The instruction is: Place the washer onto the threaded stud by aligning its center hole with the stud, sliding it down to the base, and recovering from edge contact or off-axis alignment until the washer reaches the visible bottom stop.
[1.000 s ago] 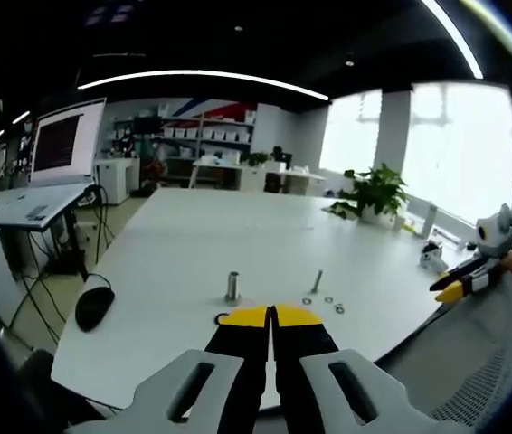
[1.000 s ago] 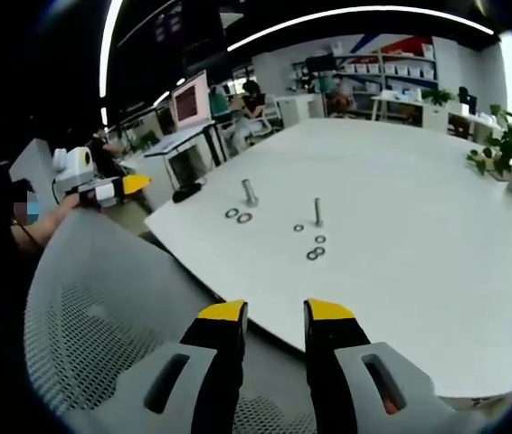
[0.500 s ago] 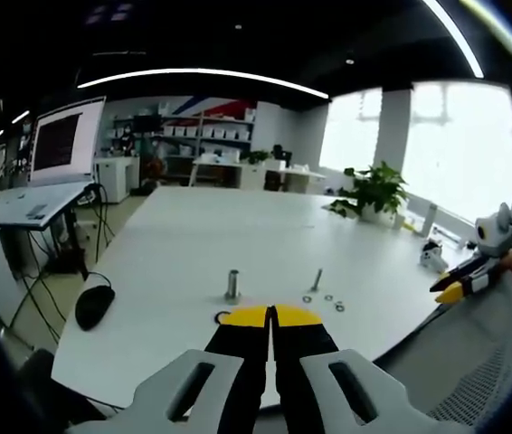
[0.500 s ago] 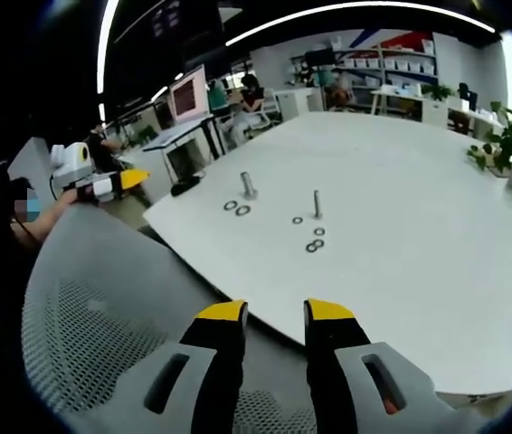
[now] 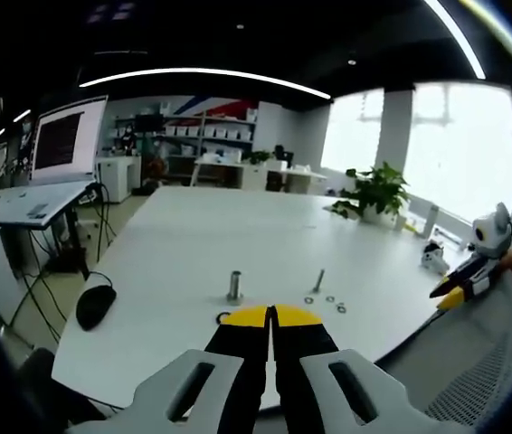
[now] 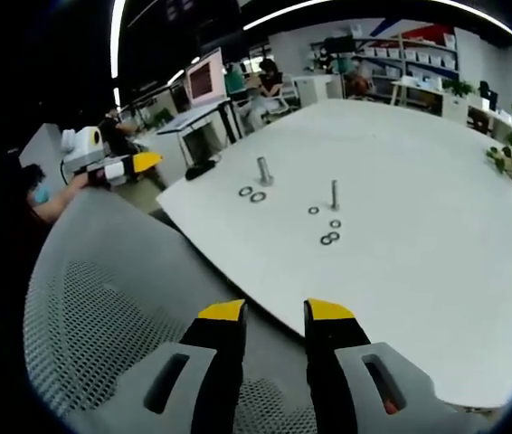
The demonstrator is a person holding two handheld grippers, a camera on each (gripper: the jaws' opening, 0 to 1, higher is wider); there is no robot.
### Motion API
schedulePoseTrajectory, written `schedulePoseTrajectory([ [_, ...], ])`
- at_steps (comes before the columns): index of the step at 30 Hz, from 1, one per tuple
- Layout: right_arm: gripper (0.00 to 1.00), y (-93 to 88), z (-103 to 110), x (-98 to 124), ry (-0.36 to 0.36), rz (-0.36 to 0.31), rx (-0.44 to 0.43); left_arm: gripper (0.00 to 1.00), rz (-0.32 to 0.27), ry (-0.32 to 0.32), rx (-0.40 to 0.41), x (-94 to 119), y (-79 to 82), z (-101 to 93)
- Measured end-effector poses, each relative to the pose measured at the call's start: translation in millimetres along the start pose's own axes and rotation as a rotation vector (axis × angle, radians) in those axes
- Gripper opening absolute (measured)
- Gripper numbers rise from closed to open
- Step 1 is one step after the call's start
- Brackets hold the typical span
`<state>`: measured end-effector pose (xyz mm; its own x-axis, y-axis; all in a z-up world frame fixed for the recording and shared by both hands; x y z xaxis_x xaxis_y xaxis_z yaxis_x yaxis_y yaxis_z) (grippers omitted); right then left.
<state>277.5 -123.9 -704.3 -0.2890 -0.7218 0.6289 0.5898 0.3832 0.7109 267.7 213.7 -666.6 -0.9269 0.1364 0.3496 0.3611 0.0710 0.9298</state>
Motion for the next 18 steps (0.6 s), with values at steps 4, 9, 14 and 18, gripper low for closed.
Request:
schedulePoseTrajectory([
  [4,0.27,-0.4,1,-1,0.014,0.012,0.012,0.00,-0.002,-0.002,0.002,0,0.2,0.4],
  [9,0.27,5.2,-7,-1,0.017,0.015,0.031,0.00,0.005,-0.003,-0.001,0,-0.4,0.2],
  [14,0.26,18.4,-15,-2,0.034,-0.014,0.059,0.00,0.009,0.006,0.004,-1,-2.0,3.0],
  [18,0.26,25.4,-23,-2,0.019,-0.025,0.062,0.00,0.042,-0.002,-0.016,0,-4.9,-1.4],
])
Point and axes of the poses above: the point that each gripper's makers call its tool centre point, and the gripper's own axes: x roughly backward along the fingers, z roughly to its left, y roughly out of its top, the point moved 6 cm from there along x, roughly backward along the fingers, and after that the axes turned 9 degrees about y, right-handed, at the moved point
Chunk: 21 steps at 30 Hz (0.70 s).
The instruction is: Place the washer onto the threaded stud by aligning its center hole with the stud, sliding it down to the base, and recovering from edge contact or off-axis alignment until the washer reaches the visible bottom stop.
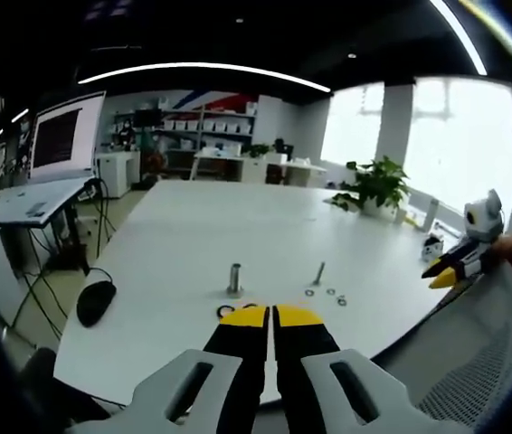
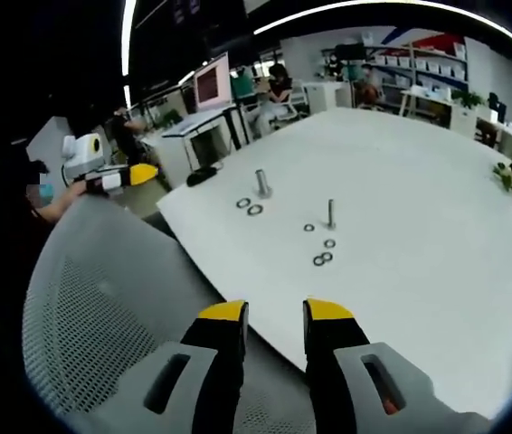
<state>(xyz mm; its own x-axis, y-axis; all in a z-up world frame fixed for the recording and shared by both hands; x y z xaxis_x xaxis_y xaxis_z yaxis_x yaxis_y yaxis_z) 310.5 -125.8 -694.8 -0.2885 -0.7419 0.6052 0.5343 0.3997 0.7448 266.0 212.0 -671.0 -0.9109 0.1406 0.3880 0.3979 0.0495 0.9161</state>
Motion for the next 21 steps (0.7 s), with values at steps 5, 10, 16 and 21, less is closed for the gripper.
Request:
schedulePoseTrajectory([
  [5,0.26,11.0,-16,-1,-0.046,0.003,0.047,0.00,-0.008,-0.005,-0.009,0,1.3,-0.6],
  [10,0.26,29.8,-29,-4,-0.063,-0.028,0.056,0.00,-0.010,-0.003,-0.002,1,2.5,-0.5],
  [16,0.26,45.1,-37,-21,-0.058,-0.010,0.105,0.00,0.010,-0.007,-0.003,1,1.2,-1.1],
  [21,0.26,52.8,-47,-32,-0.051,0.012,0.112,0.00,0.003,-0.004,0.000,1,2.4,-0.7],
])
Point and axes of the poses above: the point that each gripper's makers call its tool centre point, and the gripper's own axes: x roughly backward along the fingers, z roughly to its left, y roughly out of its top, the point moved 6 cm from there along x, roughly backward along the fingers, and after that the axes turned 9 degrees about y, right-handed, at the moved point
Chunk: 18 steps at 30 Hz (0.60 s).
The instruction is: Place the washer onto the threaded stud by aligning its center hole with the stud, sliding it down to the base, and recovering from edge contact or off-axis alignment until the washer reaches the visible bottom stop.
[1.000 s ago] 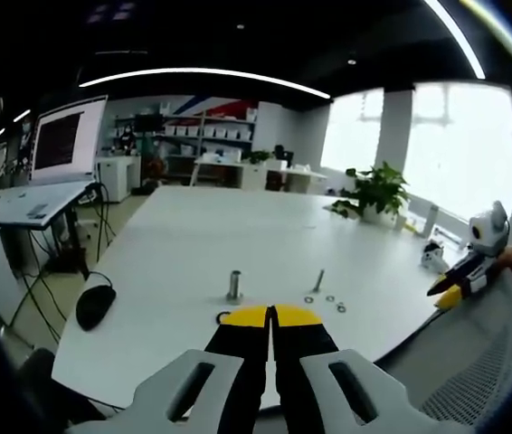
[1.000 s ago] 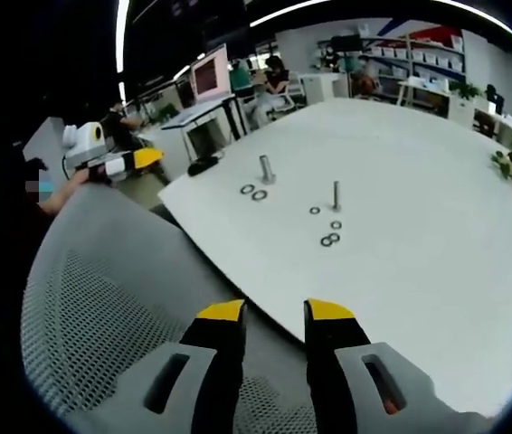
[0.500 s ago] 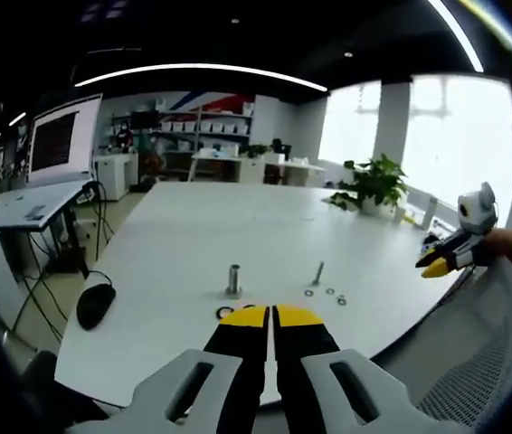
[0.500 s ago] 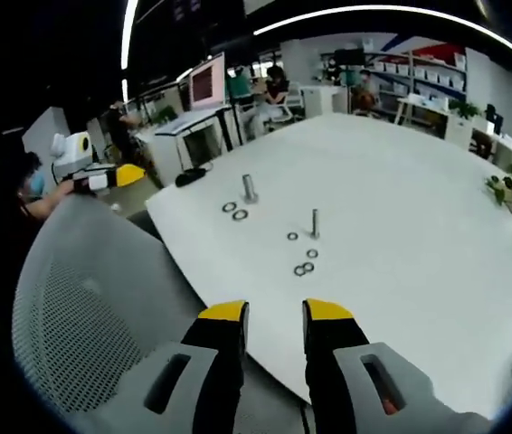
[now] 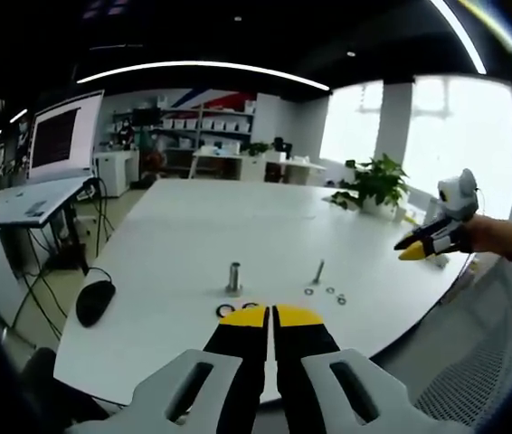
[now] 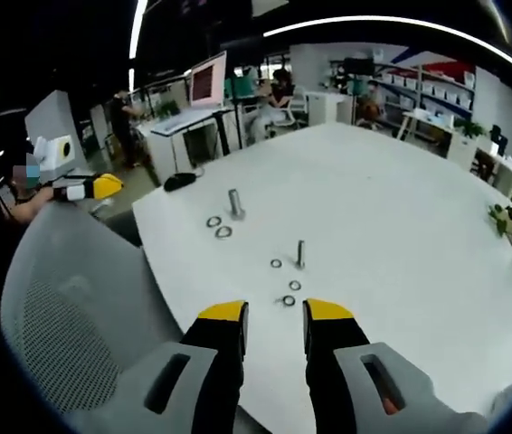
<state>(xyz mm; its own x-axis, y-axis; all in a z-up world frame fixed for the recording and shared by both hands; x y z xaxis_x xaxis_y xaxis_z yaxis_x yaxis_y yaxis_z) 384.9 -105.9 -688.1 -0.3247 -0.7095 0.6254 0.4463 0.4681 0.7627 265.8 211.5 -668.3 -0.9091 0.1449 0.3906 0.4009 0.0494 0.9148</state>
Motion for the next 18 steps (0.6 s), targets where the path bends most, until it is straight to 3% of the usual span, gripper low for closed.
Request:
schedulePoseTrajectory([
  [10,0.28,1.9,-13,-16,0.019,0.069,0.014,0.00,0.018,-0.004,-0.002,-1,-1.5,0.4],
  [13,0.28,-1.8,-20,-18,-0.015,0.115,0.085,0.00,0.017,-0.002,0.002,-1,-1.5,1.2],
  [14,0.26,-2.6,-23,-18,-0.040,0.118,0.085,0.00,0.017,-0.002,0.003,-1,-1.5,1.3],
  [18,0.27,-10.8,-27,-26,-0.001,0.155,0.034,0.00,0.012,-0.002,0.005,-1,-0.9,2.0],
])
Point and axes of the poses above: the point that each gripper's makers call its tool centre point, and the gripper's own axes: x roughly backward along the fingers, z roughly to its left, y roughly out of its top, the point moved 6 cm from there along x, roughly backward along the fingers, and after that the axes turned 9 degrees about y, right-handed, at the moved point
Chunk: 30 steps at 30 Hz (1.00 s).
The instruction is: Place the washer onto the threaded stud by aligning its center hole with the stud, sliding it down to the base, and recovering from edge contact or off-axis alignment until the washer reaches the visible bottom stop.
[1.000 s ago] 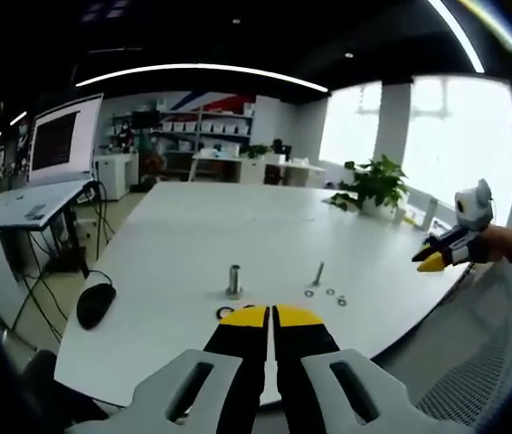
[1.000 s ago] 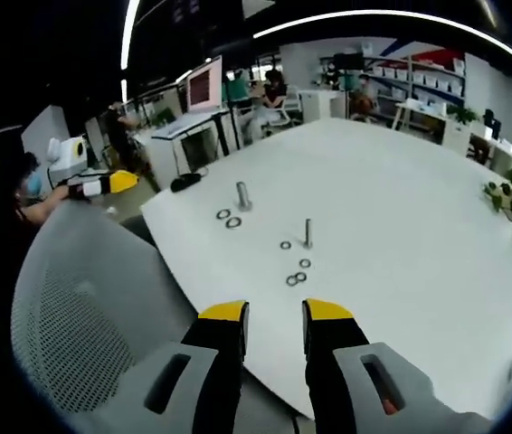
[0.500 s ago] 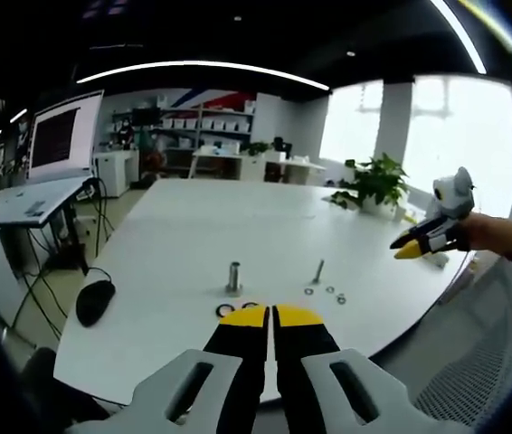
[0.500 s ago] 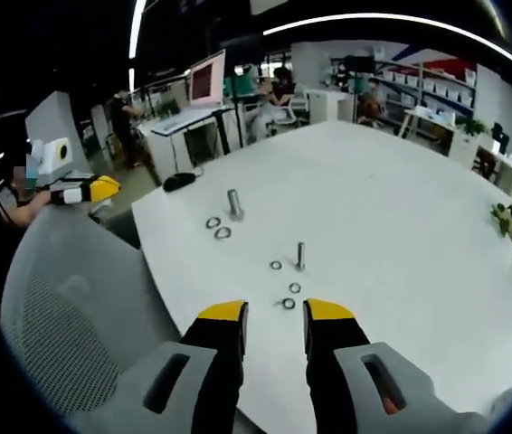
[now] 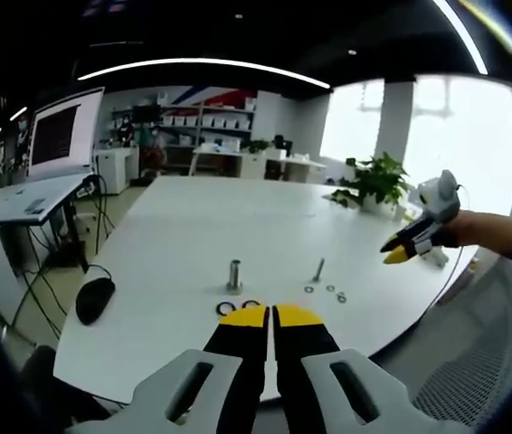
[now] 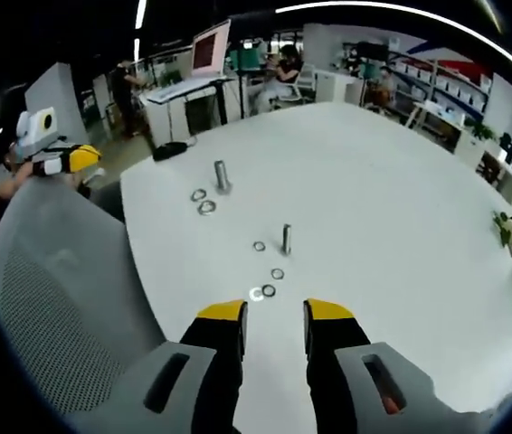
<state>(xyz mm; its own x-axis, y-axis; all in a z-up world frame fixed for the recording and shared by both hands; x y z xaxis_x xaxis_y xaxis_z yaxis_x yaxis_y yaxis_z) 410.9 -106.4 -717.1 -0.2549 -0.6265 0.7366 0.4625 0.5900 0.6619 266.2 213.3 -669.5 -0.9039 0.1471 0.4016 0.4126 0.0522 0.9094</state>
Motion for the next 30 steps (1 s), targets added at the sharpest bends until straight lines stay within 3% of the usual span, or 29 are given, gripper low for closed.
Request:
schedulePoseTrajectory([
  [5,0.28,-9.2,-5,-10,0.020,0.054,-0.013,0.00,-0.008,0.001,0.002,0,0.8,0.5],
  [8,0.27,-21.7,-10,-14,0.016,0.155,-0.019,0.00,-0.014,0.006,0.004,0,1.5,1.2],
  [11,0.27,-24.1,-12,-25,0.048,0.165,-0.006,0.00,-0.021,0.007,0.007,0,2.2,1.7],
  [22,0.27,-18.0,-4,-60,0.154,0.259,0.054,0.00,-0.034,0.011,0.017,0,3.8,3.3],
  [30,0.26,-10.9,-7,-80,0.211,0.331,0.146,0.00,-0.036,0.014,0.020,-1,4.0,3.9],
])
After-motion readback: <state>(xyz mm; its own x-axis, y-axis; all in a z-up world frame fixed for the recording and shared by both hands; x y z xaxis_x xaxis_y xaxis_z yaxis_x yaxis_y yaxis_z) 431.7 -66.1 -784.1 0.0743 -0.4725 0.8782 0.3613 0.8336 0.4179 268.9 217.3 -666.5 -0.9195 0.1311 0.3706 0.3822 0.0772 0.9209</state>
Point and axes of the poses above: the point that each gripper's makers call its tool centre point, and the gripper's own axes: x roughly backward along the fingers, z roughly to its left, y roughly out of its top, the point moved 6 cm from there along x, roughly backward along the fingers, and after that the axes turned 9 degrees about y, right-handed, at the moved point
